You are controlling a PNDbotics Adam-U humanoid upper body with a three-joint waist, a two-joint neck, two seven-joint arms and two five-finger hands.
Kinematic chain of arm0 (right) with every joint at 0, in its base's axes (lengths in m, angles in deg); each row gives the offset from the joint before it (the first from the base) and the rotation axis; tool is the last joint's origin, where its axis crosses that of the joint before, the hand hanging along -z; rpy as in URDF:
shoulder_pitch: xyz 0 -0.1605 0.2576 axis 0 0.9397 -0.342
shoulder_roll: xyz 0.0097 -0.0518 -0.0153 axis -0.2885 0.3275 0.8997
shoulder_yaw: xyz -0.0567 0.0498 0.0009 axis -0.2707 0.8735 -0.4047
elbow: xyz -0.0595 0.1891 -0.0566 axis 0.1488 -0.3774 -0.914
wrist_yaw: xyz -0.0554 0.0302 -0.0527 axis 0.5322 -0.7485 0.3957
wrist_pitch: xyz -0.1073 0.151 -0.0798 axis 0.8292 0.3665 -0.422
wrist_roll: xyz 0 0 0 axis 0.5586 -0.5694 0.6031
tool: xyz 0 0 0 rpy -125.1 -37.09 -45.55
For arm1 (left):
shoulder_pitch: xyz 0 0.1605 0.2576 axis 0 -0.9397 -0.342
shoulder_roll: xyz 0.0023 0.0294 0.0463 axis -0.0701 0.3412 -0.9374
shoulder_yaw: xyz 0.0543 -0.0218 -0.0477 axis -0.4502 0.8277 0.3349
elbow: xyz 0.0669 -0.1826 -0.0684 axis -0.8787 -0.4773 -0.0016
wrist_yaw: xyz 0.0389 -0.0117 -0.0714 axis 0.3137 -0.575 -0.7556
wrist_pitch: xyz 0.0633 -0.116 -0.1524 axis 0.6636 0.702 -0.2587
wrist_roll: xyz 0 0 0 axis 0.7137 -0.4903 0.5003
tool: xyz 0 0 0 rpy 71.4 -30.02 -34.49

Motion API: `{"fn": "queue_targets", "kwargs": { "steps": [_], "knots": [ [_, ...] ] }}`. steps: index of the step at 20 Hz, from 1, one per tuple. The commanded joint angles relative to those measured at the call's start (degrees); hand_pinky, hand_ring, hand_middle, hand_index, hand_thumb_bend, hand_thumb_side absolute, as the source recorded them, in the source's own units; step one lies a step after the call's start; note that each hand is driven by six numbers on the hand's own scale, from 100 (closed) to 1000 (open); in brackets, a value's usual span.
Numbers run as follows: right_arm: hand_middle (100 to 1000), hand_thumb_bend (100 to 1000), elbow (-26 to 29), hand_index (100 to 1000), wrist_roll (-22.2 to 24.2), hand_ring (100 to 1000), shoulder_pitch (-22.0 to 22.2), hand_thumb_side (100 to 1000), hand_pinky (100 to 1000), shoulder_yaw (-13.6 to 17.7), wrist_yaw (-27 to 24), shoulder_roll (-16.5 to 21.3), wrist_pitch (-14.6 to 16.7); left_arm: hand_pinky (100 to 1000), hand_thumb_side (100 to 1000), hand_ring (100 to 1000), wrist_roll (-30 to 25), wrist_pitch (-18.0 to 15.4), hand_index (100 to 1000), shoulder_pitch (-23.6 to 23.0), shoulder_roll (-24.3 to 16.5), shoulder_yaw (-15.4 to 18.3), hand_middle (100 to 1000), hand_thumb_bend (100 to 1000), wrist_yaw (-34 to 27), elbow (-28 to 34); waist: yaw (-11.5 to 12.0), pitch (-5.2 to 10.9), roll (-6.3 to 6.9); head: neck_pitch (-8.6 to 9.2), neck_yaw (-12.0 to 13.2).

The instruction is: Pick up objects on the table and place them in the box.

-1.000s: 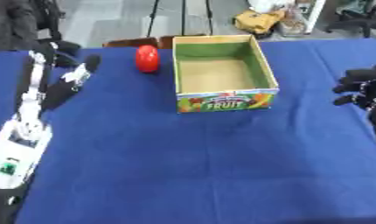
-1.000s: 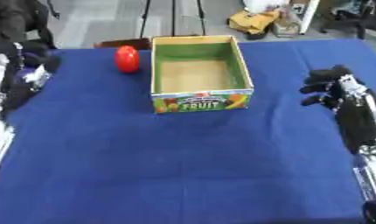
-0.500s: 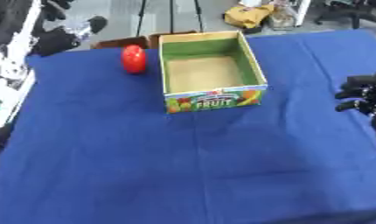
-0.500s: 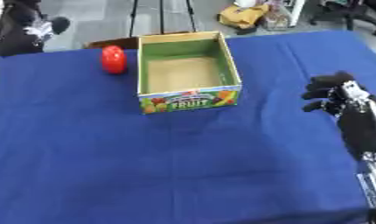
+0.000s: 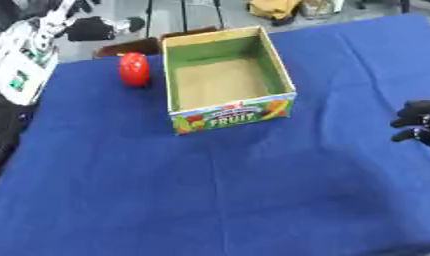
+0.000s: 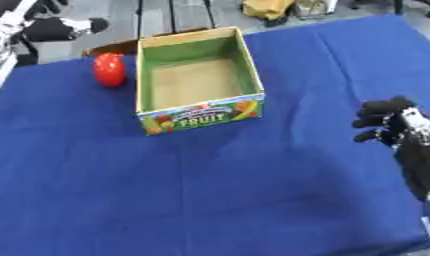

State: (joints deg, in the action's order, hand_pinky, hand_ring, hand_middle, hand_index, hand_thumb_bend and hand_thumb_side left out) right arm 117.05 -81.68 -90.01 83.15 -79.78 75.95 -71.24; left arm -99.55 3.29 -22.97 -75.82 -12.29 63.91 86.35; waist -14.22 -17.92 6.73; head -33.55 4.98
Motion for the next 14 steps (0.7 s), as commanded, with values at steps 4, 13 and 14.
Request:
{"fn": "queue_targets", "kwargs": {
  "steps": [4,13,14],
  "knots": [
    [620,100,2.19,722,-0.09,647,-1.24,910,544,0.64,0.9,1.76,0.18,818,451,734,-1.23,-3.16,810,3.65,-2.08,4.14,709,563,6.43,-9.51,-1.6,-0.9,0.89,2.74,0.68],
    [620,100,2.93,722,0.03,648,-2.08,915,544,0.69,0.96,1.62,0.2,824,376,712,-2.15,-8.44,800,4.82,-1.07,7.78,692,494,14.8,-14.59,-2.77,-2.9,1.78,3.65,0.96],
    [620,100,2.95,722,0.04,648,-2.11,915,544,0.7,0.94,1.61,0.21,823,375,708,-2.39,-8.59,799,4.77,-0.87,7.92,686,493,15.21,-14.63,-2.84,-3.0,1.81,3.68,1.16]
  ]
}}
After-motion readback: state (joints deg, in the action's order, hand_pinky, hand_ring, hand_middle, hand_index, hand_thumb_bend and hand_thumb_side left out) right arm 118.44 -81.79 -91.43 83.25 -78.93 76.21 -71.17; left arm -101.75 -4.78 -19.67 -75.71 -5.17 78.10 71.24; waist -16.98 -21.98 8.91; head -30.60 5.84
